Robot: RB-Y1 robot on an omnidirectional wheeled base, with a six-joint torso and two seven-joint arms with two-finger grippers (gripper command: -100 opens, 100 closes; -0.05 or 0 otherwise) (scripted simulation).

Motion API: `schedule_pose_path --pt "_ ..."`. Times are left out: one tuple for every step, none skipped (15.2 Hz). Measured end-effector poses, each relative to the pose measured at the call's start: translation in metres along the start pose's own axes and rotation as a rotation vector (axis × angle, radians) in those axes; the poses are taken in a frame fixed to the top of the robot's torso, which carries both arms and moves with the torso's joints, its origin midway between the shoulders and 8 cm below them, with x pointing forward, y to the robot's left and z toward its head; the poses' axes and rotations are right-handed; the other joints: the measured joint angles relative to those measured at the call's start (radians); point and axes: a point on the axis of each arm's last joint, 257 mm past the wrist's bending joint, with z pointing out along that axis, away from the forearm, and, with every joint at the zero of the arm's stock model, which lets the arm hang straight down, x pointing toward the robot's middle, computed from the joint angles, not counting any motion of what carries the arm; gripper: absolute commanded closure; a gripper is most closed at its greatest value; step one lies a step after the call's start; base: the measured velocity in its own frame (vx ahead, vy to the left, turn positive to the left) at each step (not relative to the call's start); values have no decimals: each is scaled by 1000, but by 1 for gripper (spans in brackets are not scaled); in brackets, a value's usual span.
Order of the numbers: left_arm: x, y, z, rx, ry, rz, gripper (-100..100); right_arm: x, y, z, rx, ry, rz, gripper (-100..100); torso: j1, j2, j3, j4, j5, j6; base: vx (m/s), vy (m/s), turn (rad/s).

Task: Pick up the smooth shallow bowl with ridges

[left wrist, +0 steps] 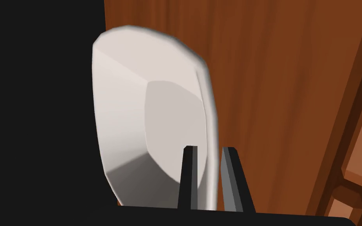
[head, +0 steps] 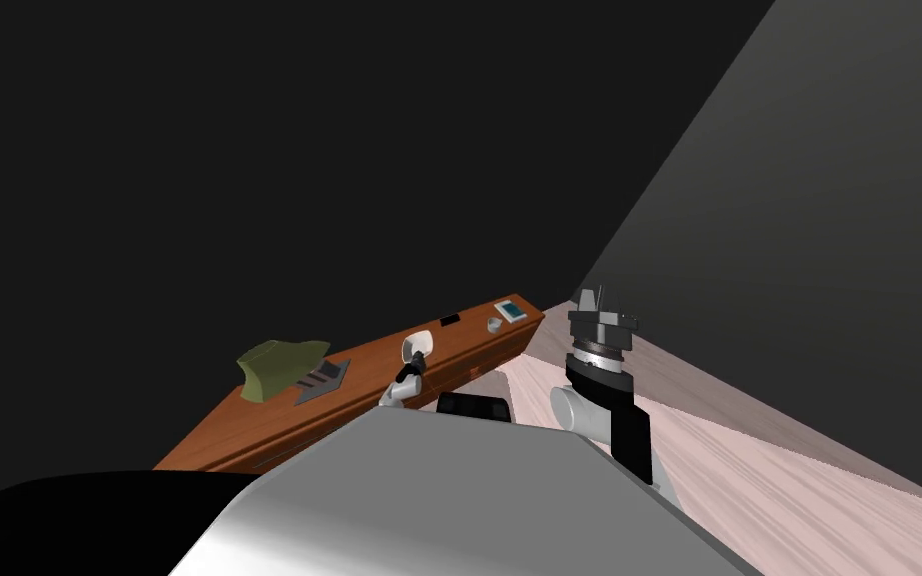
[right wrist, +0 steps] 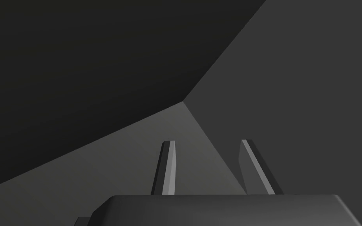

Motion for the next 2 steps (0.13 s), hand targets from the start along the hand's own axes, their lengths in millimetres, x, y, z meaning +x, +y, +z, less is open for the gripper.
schedule_pose_path --pt "0 -3 0 0 0 -1 100 0 0 0 0 0 0 0 -1 2 1 0 0 0 -81 -31 -3" --pt "0 -6 0 -2 0 -1 100 0 0 0 0 0 0 0 -2 4 2 1 0 0 -46 -18 1"
